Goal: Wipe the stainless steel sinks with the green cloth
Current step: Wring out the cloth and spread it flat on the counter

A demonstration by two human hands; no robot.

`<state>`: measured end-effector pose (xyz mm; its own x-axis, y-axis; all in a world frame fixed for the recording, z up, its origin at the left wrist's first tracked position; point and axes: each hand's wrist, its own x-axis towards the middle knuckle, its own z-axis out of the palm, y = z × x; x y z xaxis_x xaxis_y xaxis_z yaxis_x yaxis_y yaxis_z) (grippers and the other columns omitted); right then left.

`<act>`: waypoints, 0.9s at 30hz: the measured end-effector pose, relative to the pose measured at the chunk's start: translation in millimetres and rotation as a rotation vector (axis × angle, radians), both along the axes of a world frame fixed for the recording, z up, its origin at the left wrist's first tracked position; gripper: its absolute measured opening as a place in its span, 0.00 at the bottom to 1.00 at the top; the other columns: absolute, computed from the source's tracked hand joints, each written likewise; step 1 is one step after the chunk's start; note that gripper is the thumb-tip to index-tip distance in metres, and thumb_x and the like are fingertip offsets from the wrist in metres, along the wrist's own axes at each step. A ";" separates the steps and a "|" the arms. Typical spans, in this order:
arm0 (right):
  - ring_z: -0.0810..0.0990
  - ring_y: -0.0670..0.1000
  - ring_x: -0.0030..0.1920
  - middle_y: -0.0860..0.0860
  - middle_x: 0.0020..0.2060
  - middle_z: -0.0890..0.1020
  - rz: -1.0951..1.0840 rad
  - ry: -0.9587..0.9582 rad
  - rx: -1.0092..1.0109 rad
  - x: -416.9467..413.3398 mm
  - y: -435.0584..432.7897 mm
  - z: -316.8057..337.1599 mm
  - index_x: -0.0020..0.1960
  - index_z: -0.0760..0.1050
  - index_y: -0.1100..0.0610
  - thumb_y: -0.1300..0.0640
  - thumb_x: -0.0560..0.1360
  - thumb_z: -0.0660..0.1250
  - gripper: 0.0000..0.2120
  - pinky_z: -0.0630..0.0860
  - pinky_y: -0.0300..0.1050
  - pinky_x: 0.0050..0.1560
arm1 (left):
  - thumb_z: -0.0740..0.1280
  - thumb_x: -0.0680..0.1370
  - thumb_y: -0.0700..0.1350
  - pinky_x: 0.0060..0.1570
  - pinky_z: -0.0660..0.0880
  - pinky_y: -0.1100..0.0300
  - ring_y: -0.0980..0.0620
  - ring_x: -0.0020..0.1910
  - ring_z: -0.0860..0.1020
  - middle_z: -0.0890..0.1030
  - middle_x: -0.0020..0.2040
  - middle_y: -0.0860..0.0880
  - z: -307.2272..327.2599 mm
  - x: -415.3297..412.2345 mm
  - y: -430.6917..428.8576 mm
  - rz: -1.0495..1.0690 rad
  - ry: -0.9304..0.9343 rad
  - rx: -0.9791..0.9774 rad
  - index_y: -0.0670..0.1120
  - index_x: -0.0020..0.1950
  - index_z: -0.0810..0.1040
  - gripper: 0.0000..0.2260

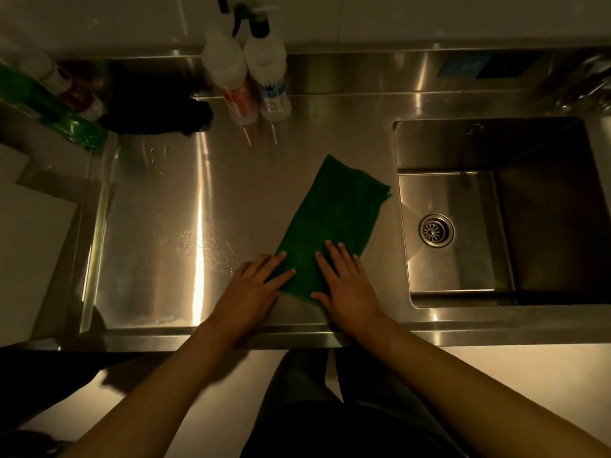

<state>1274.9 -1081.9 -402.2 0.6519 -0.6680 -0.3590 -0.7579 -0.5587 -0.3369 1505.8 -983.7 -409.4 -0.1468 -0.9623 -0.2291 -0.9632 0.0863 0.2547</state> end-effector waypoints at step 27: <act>0.77 0.57 0.56 0.55 0.58 0.78 0.228 -0.099 -0.199 -120.8 -22.6 2.7 0.58 0.80 0.55 0.55 0.71 0.72 0.15 0.75 0.51 0.52 | 0.76 0.75 0.50 0.60 0.77 0.44 0.41 0.64 0.78 0.80 0.64 0.44 29.6 -114.4 4.5 0.104 0.094 0.058 0.48 0.62 0.83 0.17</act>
<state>1154.1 -1104.5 -399.5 0.8183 -0.5512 -0.1632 -0.5744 -0.7729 -0.2697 1391.4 -979.2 -379.8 -0.0700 -0.9590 -0.2747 -0.9377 -0.0307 0.3462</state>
